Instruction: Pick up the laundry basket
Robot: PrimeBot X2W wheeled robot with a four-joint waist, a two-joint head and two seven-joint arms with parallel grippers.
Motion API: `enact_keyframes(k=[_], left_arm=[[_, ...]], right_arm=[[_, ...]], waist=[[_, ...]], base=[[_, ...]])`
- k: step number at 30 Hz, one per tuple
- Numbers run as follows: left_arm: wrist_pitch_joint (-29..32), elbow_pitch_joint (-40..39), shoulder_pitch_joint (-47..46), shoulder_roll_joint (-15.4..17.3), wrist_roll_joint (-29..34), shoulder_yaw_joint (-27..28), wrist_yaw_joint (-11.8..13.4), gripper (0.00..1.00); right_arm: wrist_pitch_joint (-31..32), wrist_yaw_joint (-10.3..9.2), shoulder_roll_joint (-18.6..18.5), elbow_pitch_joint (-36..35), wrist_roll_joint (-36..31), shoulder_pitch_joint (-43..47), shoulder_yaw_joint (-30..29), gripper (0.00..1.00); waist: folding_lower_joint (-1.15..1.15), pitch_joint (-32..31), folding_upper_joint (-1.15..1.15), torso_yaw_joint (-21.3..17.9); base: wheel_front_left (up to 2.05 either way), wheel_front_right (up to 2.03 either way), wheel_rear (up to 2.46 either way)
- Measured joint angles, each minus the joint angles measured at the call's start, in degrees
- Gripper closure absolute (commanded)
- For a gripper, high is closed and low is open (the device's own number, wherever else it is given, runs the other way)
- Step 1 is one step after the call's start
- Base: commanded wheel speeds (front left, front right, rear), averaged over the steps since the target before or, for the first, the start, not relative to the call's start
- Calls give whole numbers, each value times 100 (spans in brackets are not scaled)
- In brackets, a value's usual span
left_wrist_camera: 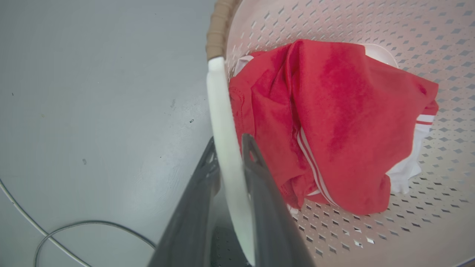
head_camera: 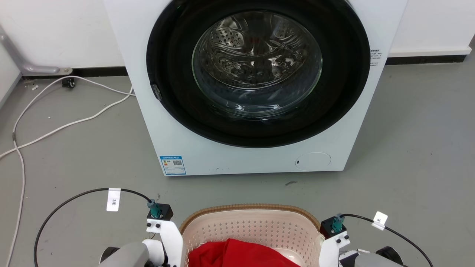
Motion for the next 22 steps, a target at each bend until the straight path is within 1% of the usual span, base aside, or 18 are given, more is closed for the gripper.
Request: enact_keyframes(k=[22], left_arm=[[-45,12,-21,11,-216,-230,0,100]], right_arm=[[5,0,-8,-8,-7,9,0,100]], waist=[[0,18,0,-2]], base=[[0,0,0]])
